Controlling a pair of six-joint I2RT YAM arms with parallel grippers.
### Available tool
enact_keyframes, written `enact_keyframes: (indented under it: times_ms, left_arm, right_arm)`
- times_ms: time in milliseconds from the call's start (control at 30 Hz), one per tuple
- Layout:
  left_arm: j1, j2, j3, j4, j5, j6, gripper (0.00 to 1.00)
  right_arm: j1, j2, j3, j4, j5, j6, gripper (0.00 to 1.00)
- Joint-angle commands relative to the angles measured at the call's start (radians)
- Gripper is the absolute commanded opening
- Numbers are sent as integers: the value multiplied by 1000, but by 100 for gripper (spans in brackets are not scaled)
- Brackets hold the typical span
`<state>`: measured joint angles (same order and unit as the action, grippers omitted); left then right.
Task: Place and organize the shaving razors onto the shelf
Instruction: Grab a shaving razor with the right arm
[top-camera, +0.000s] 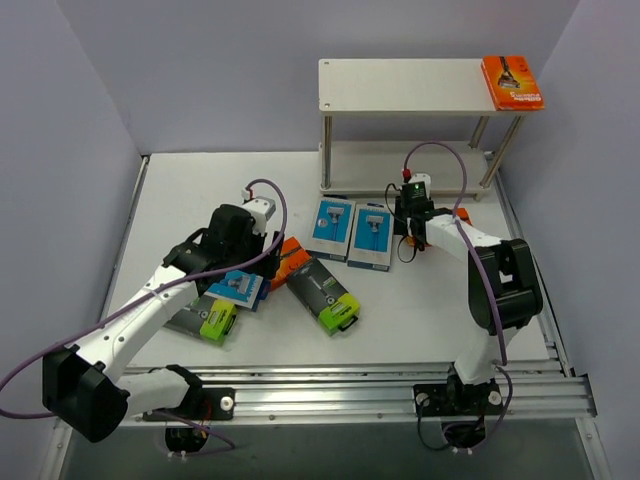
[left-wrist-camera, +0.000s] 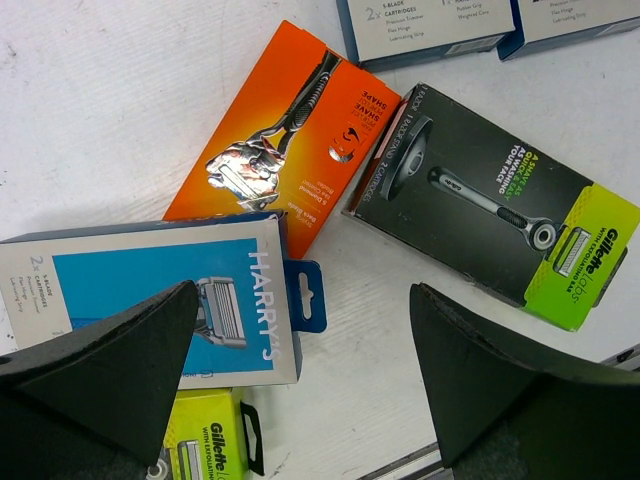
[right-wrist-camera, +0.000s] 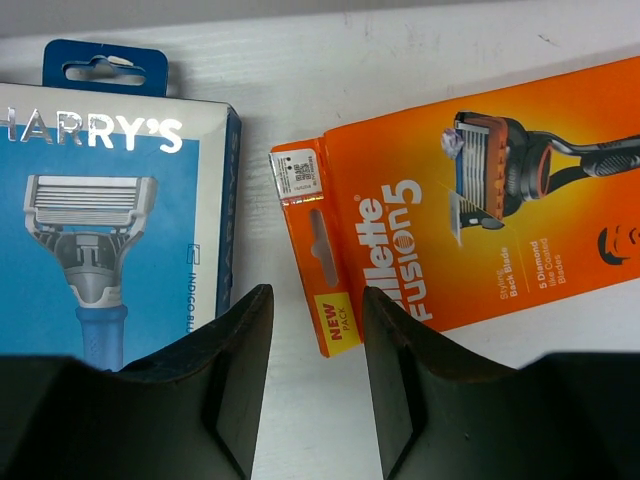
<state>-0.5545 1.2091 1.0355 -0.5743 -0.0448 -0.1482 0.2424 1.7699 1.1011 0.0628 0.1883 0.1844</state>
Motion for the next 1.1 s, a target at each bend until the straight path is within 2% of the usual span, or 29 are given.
enact_keyframes:
  times_ms: [0, 400, 1067]
  left_arm:
    - [5, -10, 38, 34, 23, 7, 96]
    - [11, 7, 49, 31, 45, 4, 96]
    - [24, 9, 51, 28, 89, 2, 96]
  right_arm:
    - [11, 23, 43, -26, 42, -25, 36]
    - [24, 95, 117, -89, 143, -83, 32]
    - [40, 145, 132, -92, 109, -91, 24]
